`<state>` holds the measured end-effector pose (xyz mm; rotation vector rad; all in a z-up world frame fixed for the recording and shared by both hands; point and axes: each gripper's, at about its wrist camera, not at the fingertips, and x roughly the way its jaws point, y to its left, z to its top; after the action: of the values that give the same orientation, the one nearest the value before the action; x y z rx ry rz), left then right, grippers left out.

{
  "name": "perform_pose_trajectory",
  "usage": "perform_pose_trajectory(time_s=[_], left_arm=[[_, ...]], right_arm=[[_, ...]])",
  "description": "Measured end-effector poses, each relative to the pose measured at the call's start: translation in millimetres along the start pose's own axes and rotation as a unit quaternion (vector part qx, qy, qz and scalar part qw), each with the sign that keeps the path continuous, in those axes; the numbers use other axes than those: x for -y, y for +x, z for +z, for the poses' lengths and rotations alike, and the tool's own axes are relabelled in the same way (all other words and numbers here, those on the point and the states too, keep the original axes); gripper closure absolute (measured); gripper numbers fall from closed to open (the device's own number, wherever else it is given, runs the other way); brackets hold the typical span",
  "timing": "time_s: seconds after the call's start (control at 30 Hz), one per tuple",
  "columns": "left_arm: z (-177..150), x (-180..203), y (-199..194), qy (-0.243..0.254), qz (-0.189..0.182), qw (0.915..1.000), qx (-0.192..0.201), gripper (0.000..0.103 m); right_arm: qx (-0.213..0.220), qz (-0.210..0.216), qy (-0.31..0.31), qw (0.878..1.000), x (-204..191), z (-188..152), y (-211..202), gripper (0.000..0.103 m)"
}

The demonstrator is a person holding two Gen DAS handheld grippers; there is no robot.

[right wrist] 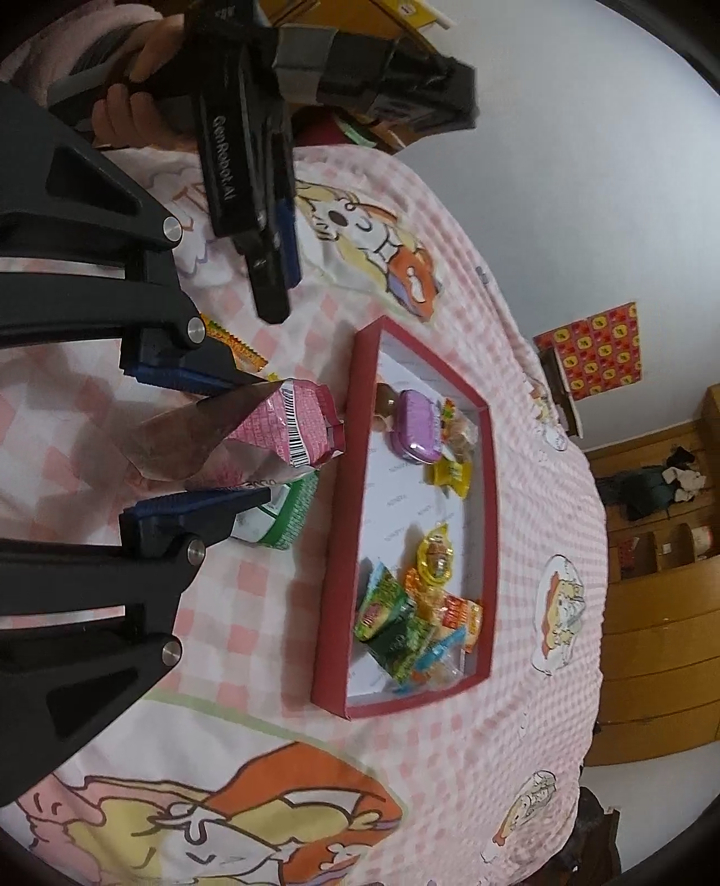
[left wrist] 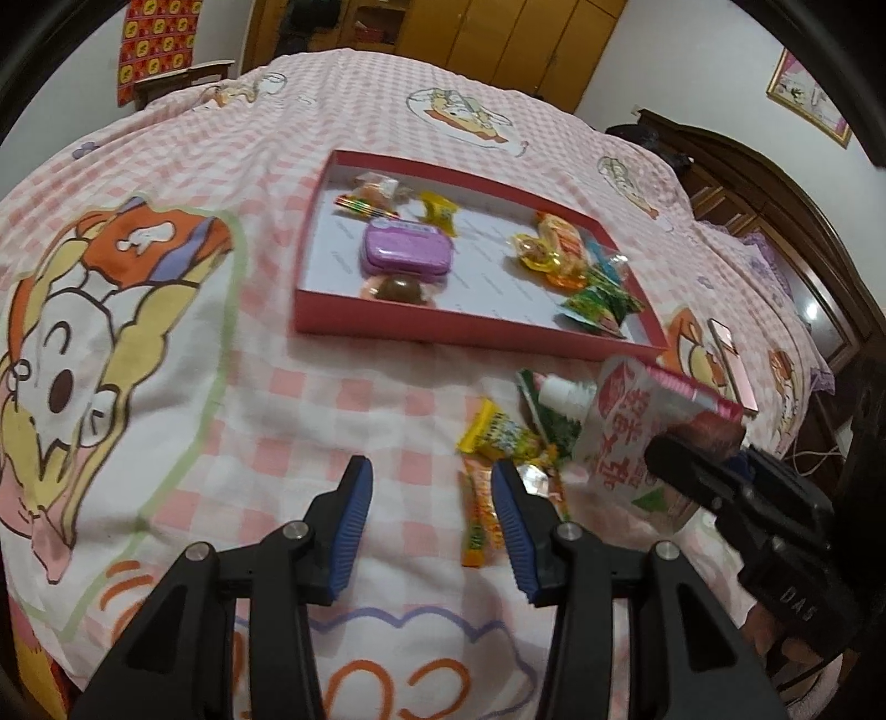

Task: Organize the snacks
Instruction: 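Grasp the pink drink pouch with the right tool while the left tool grasps the orange candy packet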

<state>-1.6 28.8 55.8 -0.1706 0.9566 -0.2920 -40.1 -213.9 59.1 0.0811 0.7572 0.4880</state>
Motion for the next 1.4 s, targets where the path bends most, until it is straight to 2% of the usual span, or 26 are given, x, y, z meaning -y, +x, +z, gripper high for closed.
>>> perform_pose_trajectory(time_s=[0.23, 0.47, 0.8, 1.0, 1.1, 1.17, 1.4], left_arm=[[-4, 16, 8, 0.016, -0.018, 0.9996, -0.016, 0.053], [-8, 28, 18, 0.028, -0.017, 0.9990, -0.029, 0.045], [-12, 45, 29, 0.051, -0.021, 0.9976, -0.040, 0.044], [-15, 53, 33, 0.071, -0.005, 0.9969, -0.034, 0.045], [-16, 52, 35, 0.071, -0.002, 0.9968, -0.037, 0.046], [-16, 50, 36, 0.072, 0.004, 0.9968, -0.035, 0.057], [-16, 48, 31, 0.070, -0.010, 0.9970, -0.031, 0.062]], right_arm=[[0.018, -0.005, 0.007, 1.000, 8, 4, -11, 0.072], [0.024, -0.005, 0.018, 1.000, 16, 3, -14, 0.072], [0.026, -0.003, 0.026, 0.999, 23, 1, -15, 0.072], [0.027, -0.001, 0.031, 0.999, 26, 1, -16, 0.072], [0.027, -0.001, 0.032, 0.999, 27, 0, -17, 0.072], [0.027, 0.000, 0.033, 0.999, 27, 0, -16, 0.072], [0.027, 0.000, 0.034, 0.999, 29, 0, -17, 0.072]])
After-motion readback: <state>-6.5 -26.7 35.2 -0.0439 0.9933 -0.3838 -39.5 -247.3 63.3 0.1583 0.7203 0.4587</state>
